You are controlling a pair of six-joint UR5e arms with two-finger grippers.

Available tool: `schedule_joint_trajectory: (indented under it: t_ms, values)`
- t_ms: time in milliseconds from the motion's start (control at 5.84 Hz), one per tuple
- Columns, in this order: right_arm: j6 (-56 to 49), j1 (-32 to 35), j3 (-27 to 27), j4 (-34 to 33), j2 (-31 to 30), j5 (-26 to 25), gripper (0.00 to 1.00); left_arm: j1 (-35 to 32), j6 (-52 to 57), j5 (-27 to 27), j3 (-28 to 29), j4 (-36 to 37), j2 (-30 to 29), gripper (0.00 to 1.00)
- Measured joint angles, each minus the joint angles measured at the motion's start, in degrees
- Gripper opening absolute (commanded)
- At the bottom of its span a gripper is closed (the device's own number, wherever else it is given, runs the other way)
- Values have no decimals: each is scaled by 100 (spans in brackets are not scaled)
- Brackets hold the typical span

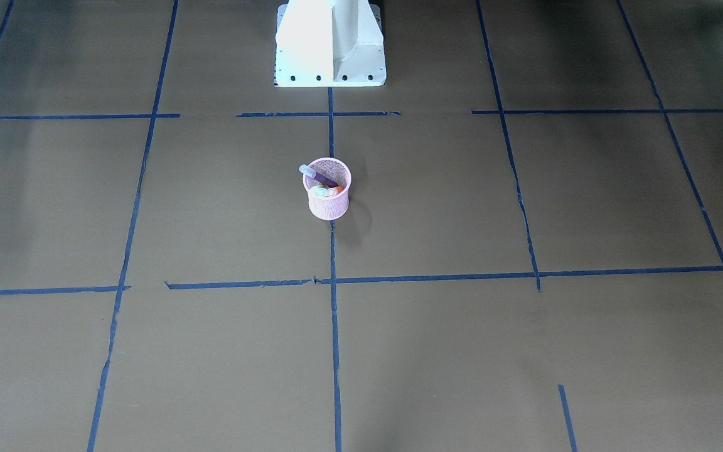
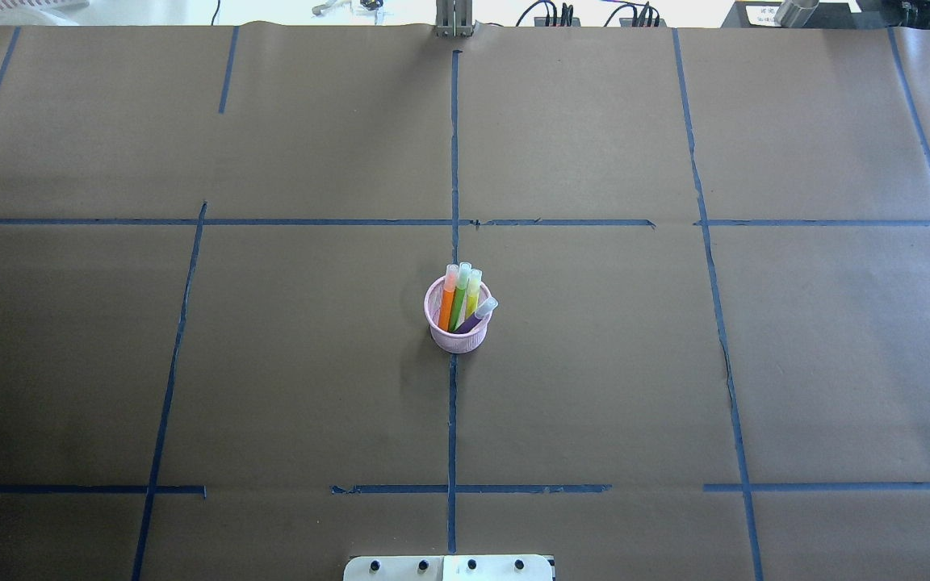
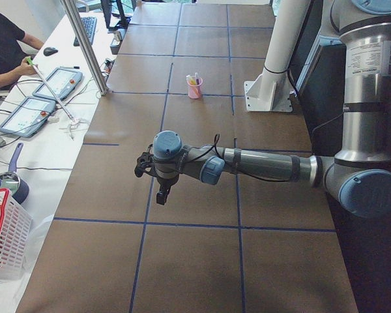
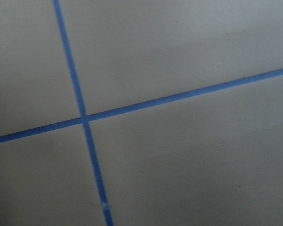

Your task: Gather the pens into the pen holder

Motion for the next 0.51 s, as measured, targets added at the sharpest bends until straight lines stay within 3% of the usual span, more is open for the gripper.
schedule_joint_trajectory:
  t_ms: [171,513]
  values:
    - [-58,149,20,14,-243,20,100,-102,250,-34,-137,463,2,100]
    - [-666,206,-141,-3,-362,-488,100,-272,618,-27,-560,1890,-6,100]
